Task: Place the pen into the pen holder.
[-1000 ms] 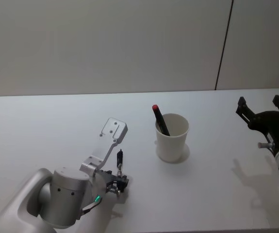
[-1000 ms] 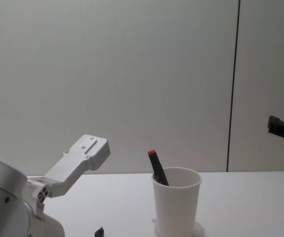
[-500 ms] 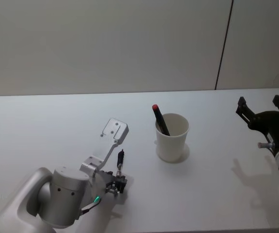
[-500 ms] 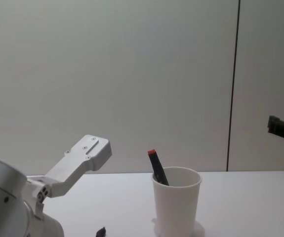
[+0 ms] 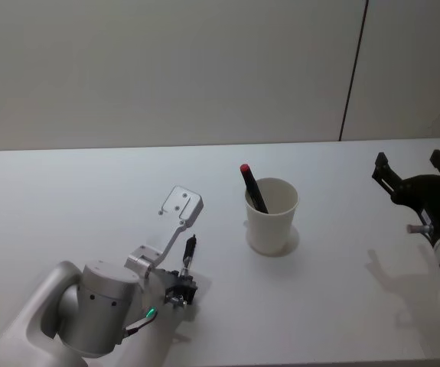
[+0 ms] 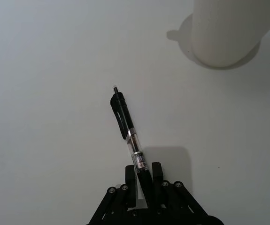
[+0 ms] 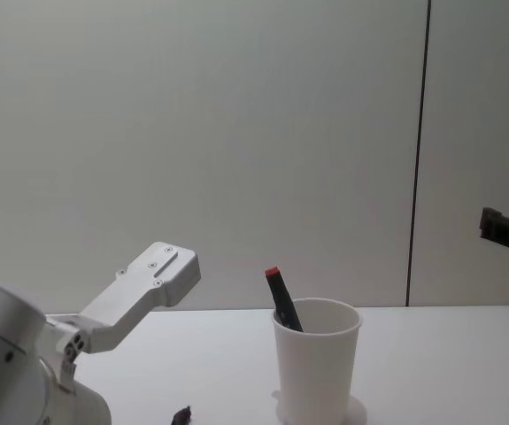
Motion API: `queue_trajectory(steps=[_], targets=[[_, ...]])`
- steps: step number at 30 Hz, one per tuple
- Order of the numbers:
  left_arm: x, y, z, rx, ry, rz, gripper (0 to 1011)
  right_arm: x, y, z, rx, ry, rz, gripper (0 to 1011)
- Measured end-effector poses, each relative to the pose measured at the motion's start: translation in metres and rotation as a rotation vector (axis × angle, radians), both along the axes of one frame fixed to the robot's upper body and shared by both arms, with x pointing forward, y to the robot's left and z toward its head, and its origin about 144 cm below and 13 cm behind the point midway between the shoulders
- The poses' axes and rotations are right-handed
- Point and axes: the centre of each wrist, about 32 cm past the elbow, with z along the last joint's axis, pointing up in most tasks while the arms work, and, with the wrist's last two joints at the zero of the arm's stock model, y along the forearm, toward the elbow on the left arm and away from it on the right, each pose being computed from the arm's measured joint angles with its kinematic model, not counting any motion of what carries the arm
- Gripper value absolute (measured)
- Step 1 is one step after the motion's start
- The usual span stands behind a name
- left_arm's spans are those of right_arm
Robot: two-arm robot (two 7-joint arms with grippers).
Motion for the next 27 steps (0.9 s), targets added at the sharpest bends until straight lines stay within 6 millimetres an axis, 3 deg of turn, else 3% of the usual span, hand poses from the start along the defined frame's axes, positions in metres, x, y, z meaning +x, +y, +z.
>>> queue_trajectory(steps=[3,6,27], targets=[[0.0003,0.0006,0.0001,0.002,0.0,-0.001,229,0.0,0.0,0.0,0.0,0.0,0.0,1001],[0.0009,0.0017,0.0004,0.003,0.0,-0.003,138,0.0,0.0,0.0,0.0,0.0,0.0,1001],[-0.0017,0.0082,0.0034,-0.01,-0.078,0.006,135,0.0,0.0,0.0,0.0,0.0,0.0,1001]])
